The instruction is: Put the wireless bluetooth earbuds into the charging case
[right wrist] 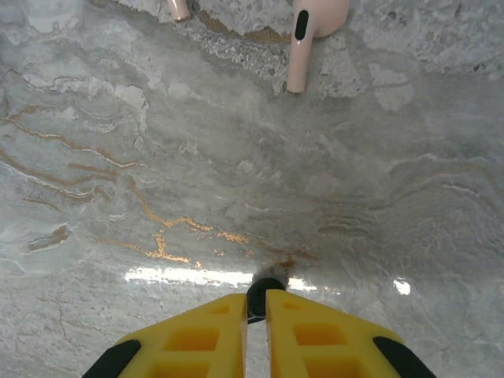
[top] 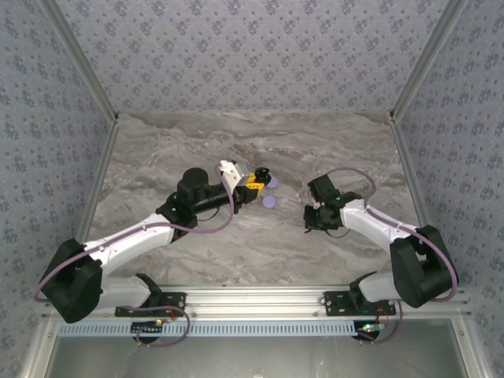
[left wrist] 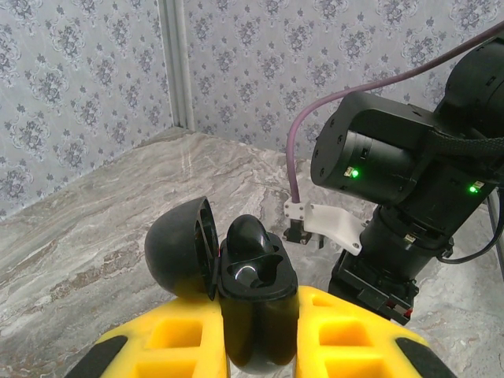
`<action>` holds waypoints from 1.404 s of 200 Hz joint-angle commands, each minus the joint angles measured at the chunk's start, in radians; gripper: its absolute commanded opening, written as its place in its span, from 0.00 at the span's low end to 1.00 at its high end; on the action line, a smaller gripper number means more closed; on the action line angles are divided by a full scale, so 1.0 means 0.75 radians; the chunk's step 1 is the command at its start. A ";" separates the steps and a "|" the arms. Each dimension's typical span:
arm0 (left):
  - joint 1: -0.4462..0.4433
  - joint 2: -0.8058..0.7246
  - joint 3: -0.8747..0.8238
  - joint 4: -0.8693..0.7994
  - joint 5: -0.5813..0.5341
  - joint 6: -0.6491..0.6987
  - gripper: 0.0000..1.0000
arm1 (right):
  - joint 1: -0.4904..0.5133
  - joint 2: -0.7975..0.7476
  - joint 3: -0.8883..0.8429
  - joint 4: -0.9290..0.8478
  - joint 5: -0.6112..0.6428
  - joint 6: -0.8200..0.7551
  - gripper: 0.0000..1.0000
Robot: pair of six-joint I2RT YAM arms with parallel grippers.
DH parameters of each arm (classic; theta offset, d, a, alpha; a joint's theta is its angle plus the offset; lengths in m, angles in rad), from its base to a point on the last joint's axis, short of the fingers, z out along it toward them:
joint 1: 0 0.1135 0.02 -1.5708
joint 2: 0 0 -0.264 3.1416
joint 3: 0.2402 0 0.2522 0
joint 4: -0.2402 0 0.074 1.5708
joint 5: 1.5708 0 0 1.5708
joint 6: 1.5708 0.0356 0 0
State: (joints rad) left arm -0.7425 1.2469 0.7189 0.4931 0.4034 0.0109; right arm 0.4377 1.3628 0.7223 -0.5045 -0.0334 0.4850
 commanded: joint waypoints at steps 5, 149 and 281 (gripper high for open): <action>-0.008 -0.021 0.029 0.013 0.000 0.023 0.00 | -0.009 0.026 -0.018 0.011 -0.015 -0.004 0.16; -0.008 -0.018 0.032 -0.003 -0.004 0.025 0.00 | -0.001 0.119 -0.023 0.096 -0.087 -0.023 0.16; -0.008 -0.032 0.019 -0.011 -0.020 0.031 0.00 | 0.025 0.017 -0.025 0.014 0.085 -0.047 0.53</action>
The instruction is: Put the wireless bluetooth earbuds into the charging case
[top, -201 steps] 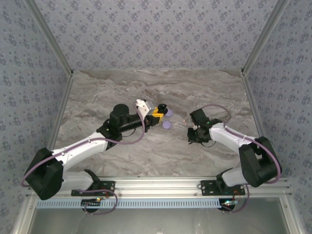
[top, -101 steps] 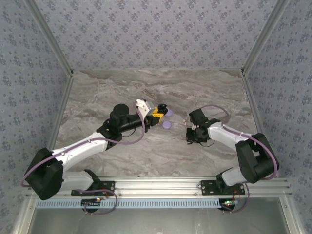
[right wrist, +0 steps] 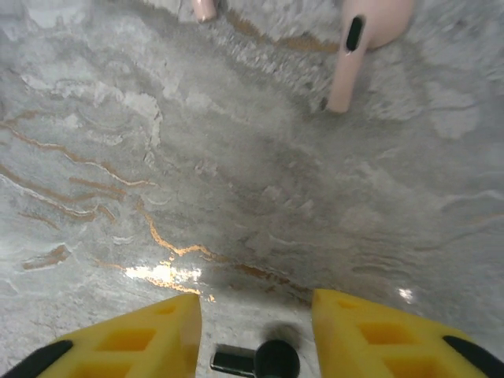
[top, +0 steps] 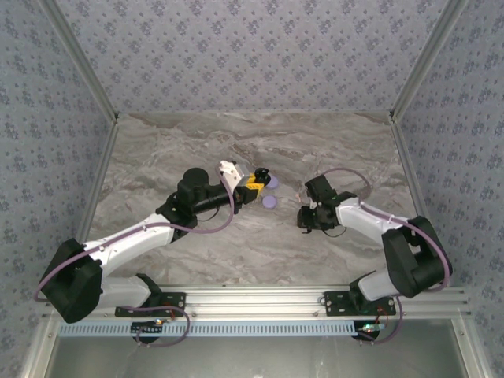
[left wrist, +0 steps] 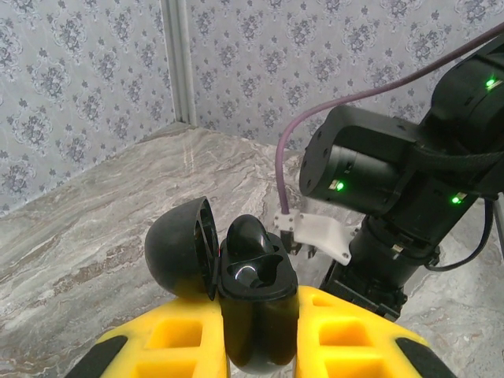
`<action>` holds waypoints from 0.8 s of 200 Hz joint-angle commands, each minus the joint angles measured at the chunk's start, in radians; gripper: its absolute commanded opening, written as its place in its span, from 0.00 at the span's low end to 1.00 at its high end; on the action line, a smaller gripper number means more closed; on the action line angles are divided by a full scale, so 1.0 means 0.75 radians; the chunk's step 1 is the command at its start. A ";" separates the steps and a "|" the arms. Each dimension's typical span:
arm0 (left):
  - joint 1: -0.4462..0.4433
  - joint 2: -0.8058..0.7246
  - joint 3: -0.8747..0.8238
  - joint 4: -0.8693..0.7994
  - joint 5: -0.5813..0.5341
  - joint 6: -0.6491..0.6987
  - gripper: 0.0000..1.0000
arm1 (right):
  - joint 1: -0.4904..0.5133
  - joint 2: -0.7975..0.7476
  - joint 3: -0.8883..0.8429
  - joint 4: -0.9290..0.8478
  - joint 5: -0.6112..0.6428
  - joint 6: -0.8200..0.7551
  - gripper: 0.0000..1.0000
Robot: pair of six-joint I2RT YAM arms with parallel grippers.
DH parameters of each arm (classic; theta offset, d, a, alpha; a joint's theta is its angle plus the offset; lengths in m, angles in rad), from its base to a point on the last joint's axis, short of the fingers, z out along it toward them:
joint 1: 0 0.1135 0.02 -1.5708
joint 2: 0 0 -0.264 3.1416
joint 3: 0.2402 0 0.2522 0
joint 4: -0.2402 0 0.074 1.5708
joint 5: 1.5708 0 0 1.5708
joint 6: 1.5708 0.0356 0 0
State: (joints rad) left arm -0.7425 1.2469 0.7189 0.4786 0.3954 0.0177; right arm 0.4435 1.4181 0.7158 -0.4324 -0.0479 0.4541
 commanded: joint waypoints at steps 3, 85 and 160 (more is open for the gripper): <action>-0.008 -0.030 0.018 0.008 -0.010 0.023 0.00 | 0.020 -0.056 -0.016 -0.088 0.114 -0.005 0.53; -0.008 -0.036 0.017 0.005 -0.008 0.021 0.00 | 0.158 0.120 0.069 -0.172 0.266 0.053 0.59; -0.008 -0.045 0.011 -0.002 -0.018 0.030 0.00 | 0.221 0.129 0.044 -0.316 0.281 0.169 0.44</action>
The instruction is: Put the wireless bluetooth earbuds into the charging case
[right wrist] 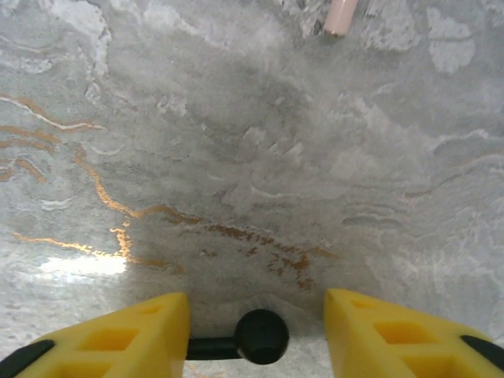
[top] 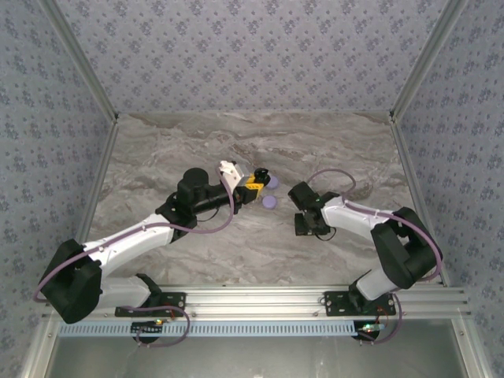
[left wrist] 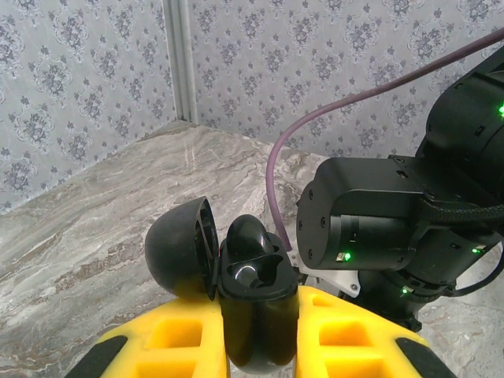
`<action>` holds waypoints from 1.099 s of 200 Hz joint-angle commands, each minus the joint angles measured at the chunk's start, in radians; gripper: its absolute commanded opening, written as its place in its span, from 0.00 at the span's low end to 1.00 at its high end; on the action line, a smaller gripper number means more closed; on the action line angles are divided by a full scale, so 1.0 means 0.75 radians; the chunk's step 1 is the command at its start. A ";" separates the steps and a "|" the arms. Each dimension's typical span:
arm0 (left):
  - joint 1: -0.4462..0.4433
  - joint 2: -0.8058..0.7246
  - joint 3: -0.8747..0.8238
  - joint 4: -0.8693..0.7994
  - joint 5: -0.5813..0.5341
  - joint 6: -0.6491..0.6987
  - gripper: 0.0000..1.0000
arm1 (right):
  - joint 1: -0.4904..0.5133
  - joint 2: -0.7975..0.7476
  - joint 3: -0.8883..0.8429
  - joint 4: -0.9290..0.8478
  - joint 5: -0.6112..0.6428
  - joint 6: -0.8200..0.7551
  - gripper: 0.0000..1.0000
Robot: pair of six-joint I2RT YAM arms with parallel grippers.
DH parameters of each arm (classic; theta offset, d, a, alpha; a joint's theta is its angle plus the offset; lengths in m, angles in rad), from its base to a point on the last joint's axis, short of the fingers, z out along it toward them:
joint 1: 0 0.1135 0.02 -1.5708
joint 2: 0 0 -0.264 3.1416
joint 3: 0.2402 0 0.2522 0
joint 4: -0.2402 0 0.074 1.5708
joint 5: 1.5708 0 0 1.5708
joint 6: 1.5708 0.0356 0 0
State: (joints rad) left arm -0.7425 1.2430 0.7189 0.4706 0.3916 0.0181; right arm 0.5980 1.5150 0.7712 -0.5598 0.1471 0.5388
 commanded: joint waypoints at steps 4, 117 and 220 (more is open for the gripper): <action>-0.007 -0.040 0.011 0.009 -0.013 0.030 0.00 | 0.015 -0.007 -0.033 -0.149 0.020 0.060 0.43; -0.008 -0.033 0.021 0.005 -0.015 0.037 0.00 | -0.008 -0.151 -0.014 -0.131 -0.052 0.014 0.33; -0.007 -0.042 0.023 -0.001 -0.015 0.039 0.00 | -0.086 -0.039 0.019 -0.012 -0.063 -0.042 0.31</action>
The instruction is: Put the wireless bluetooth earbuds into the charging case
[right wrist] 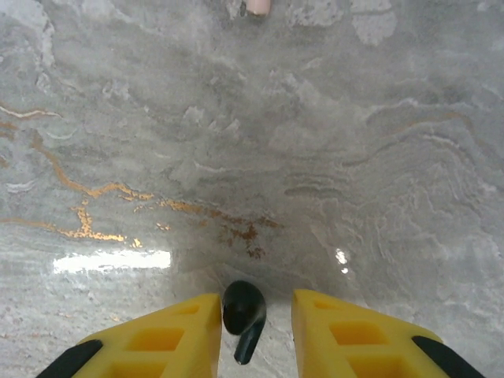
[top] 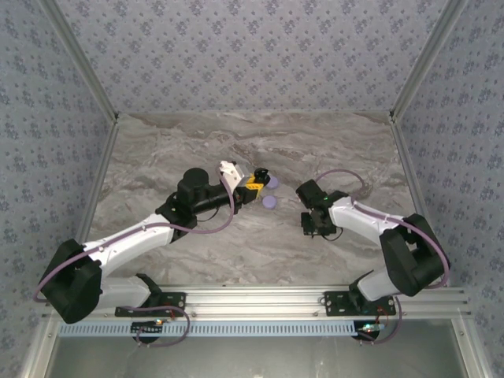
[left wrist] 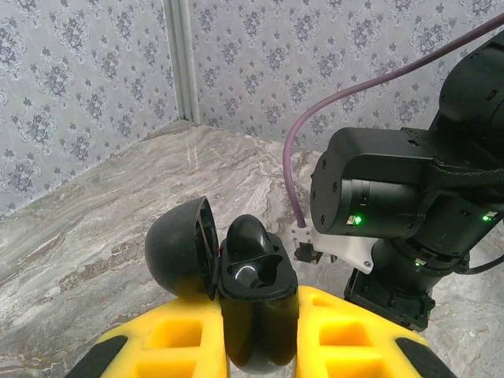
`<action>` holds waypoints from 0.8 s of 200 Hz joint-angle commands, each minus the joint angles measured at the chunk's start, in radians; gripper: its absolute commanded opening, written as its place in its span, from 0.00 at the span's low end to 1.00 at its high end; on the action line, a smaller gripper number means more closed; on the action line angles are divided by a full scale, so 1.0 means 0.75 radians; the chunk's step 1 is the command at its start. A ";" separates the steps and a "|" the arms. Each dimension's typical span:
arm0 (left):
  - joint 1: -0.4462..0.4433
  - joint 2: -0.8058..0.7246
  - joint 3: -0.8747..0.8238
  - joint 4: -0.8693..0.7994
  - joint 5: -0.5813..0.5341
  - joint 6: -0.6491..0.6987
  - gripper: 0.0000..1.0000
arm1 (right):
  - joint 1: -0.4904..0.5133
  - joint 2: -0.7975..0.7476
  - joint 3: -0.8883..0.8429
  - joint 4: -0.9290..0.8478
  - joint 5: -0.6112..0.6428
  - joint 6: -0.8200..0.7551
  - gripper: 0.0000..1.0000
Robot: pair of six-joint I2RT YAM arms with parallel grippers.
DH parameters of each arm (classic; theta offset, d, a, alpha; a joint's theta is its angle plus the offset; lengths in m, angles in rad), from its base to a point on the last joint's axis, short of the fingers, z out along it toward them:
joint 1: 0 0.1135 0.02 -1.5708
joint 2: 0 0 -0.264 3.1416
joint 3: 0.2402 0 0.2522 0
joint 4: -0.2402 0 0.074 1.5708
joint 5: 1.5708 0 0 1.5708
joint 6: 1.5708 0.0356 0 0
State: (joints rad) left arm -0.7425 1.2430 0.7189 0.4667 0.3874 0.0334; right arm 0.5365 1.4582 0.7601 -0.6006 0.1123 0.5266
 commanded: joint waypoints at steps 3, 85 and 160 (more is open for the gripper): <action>-0.008 -0.042 0.023 0.005 -0.009 0.018 0.00 | -0.004 0.041 0.032 0.047 -0.017 -0.027 0.31; -0.008 -0.041 0.021 -0.001 -0.012 0.017 0.00 | -0.003 0.068 0.035 0.031 -0.038 -0.024 0.18; -0.010 0.042 0.032 0.112 0.035 -0.076 0.00 | 0.019 -0.341 0.106 0.072 -0.054 -0.054 0.17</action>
State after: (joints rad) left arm -0.7425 1.2472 0.7189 0.4808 0.3820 0.0154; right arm 0.5423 1.3281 0.7807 -0.5755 0.0860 0.5034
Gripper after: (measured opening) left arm 0.197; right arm 0.171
